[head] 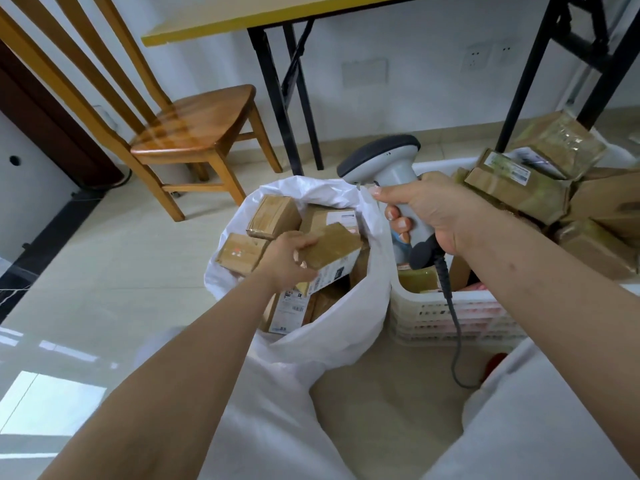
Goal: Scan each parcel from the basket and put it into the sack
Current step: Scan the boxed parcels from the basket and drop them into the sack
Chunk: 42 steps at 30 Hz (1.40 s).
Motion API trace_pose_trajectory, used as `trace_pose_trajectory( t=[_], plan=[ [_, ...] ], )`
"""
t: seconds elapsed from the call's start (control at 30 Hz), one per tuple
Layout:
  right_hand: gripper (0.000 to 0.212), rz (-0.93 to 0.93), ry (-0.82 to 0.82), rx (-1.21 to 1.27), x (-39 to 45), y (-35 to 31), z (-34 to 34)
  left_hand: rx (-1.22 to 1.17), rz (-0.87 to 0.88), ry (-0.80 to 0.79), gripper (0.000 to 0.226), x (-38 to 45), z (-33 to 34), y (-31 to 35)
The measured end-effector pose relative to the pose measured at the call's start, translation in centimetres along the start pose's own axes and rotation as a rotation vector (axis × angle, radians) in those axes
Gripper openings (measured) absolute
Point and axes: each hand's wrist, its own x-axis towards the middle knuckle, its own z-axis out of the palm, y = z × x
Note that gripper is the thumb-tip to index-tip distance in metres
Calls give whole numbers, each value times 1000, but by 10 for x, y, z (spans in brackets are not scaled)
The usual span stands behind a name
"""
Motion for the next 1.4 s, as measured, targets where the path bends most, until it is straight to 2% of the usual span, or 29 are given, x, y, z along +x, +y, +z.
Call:
trace_pose_trajectory(
  t=[0.07,0.17,0.23,0.37,0.4,0.5,0.6,0.73,0.87,1.07,1.17,1.23,1.4],
  plan=[
    [21,9,12,-1,2,4,-5,144,24,-73,69,5,17,5],
    [26,40,12,31,8,11,-14,41,-53,-189,45,8,37,12],
    [28,61,11,41,13,17,-22,-7,-118,-151,39,13,45,14],
    [28,124,46,97,23,31,-40,81,-157,53,33,30,48,18],
    [28,143,48,128,25,35,-44,79,-165,50,28,32,48,19],
    [29,189,65,178,29,44,-56,168,-165,-146,27,33,54,25],
    [28,214,93,152,30,52,-66,119,-219,-131,15,39,60,26],
    [27,241,147,234,37,64,-90,100,-147,-45,39,57,64,57],
    [28,254,191,385,47,78,-122,-15,-47,-10,42,75,70,112],
    [38,208,362,406,70,87,-176,-197,84,-37,43,115,94,183],
    [59,182,477,295,89,89,-204,-254,83,-48,44,139,106,210],
    [55,149,533,269,97,89,-221,-263,73,-52,44,158,115,226],
    [54,150,493,514,131,105,-249,-450,-82,-64,35,213,137,266]
  ],
)
